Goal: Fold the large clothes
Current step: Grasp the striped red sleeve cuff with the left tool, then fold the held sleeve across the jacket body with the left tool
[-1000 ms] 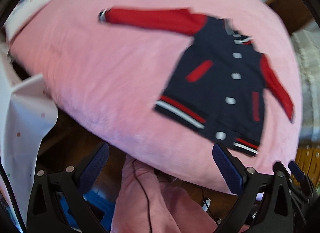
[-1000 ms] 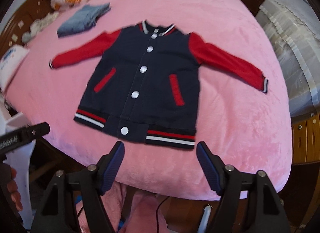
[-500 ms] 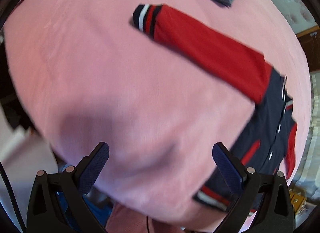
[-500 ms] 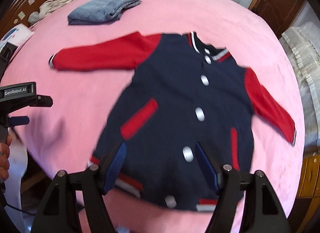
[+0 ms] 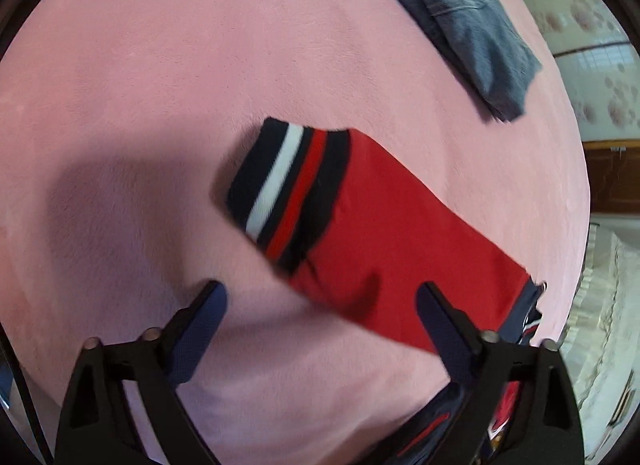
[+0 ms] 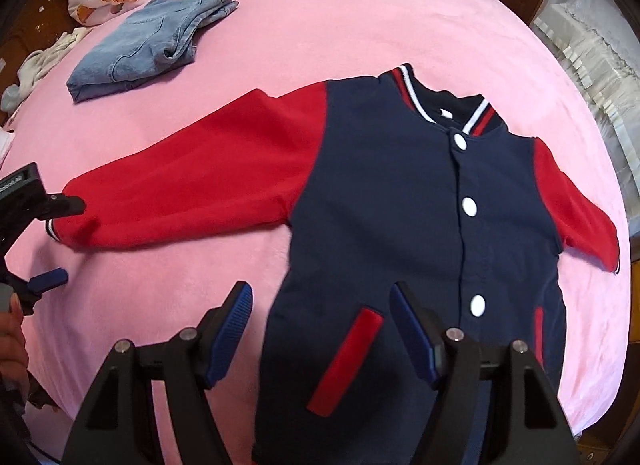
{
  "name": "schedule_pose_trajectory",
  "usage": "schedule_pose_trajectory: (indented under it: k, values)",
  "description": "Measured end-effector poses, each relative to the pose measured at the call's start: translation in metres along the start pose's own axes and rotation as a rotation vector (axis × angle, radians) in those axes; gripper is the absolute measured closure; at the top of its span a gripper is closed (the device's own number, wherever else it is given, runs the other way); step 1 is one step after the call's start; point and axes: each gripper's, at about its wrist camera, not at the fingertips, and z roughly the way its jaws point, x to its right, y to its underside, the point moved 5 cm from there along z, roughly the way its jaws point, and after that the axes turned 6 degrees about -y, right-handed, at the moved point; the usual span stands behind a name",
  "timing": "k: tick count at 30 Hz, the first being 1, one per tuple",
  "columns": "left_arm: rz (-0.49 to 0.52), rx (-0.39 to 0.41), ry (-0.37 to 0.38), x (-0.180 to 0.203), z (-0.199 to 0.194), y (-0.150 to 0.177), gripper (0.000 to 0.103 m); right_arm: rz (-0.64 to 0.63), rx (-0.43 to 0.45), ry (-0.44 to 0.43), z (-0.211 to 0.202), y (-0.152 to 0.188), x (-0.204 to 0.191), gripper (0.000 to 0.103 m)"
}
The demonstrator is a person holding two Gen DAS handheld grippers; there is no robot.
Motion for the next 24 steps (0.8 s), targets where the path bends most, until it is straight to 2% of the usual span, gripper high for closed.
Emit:
schedule_pose_trajectory:
  k: [2, 4, 5, 6, 7, 9, 10, 14, 17, 20, 24]
  values:
    - [-0.043, 0.012, 0.031, -0.001, 0.003, -0.007, 0.016, -0.002, 0.001, 0.010, 0.002, -0.002, -0.002, 0.032]
    - [-0.070, 0.022, 0.063, 0.000, 0.005, -0.014, 0.023, 0.016, -0.002, 0.015, 0.003, -0.003, -0.002, 0.032]
    - [-0.075, 0.033, 0.056, -0.006, 0.006, -0.007, 0.035, 0.030, -0.006, 0.016, 0.003, -0.002, -0.002, 0.032]
    - [-0.078, 0.044, 0.044, -0.007, 0.006, -0.010, 0.054, 0.039, -0.010, 0.015, 0.004, -0.002, -0.001, 0.032]
    - [-0.080, 0.056, 0.024, -0.007, 0.005, -0.012, 0.063, 0.050, -0.017, 0.018, 0.005, -0.002, 0.000, 0.032]
    - [-0.069, 0.072, 0.049, -0.003, 0.004, -0.017, 0.074, 0.070, -0.024, 0.022, 0.005, -0.002, 0.002, 0.032]
    - [-0.052, 0.085, 0.063, -0.008, -0.004, -0.014, 0.077, 0.078, -0.022, 0.018, 0.005, -0.003, 0.002, 0.032]
    - [0.029, 0.149, 0.074, 0.009, -0.017, -0.018, 0.085, 0.107, -0.008, 0.012, 0.001, -0.003, 0.007, 0.032]
    - [0.074, 0.207, 0.068, 0.016, -0.035, -0.014, 0.085, 0.117, 0.007, 0.001, -0.003, -0.002, 0.011, 0.032]
    - [0.149, 0.271, 0.108, 0.041, -0.054, -0.011, 0.086, 0.126, 0.015, -0.006, -0.008, 0.000, 0.016, 0.032]
    - [0.246, 0.329, 0.162, 0.071, -0.080, 0.009, 0.086, 0.156, 0.028, -0.037, -0.016, 0.003, 0.028, 0.032]
